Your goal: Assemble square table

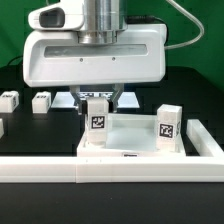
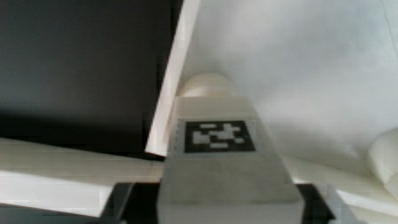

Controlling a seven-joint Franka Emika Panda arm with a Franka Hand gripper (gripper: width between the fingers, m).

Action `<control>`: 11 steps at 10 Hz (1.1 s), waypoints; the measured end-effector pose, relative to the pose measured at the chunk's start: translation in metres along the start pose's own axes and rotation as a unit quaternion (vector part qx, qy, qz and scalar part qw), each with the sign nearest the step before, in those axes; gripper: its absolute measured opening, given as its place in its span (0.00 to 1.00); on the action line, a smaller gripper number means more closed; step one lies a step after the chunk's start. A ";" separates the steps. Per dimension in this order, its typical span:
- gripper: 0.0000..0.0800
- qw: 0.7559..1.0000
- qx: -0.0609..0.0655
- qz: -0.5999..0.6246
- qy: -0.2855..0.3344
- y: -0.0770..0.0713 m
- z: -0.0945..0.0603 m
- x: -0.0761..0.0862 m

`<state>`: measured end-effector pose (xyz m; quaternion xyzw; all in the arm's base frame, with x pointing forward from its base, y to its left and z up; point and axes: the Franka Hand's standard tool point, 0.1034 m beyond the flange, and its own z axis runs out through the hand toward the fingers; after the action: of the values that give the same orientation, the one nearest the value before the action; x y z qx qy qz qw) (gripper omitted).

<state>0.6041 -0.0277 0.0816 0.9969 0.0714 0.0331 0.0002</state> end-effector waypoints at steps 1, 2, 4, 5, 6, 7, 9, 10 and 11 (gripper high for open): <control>0.36 1.000 0.000 0.010 0.000 0.000 0.000 0.000; 0.36 1.000 0.000 0.012 0.000 0.000 0.000 0.000; 0.36 0.996 -0.001 0.089 0.010 -0.006 0.001 0.004; 0.36 0.992 -0.001 0.123 0.015 -0.010 0.001 0.005; 0.36 0.985 0.000 0.170 0.021 -0.014 0.001 0.007; 0.36 0.979 0.001 0.204 0.025 -0.018 0.002 0.008; 0.36 0.956 0.006 0.292 0.031 -0.028 0.002 0.012; 0.36 0.948 0.007 0.316 0.032 -0.033 0.003 0.013; 0.36 0.929 0.012 0.369 0.031 -0.037 0.003 0.014</control>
Offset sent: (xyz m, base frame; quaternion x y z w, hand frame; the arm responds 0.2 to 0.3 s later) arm -0.0018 0.0160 -0.0074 -0.0140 0.0211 0.2192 0.9753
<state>0.6123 0.0113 0.0793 0.9513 -0.3009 0.0612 -0.0258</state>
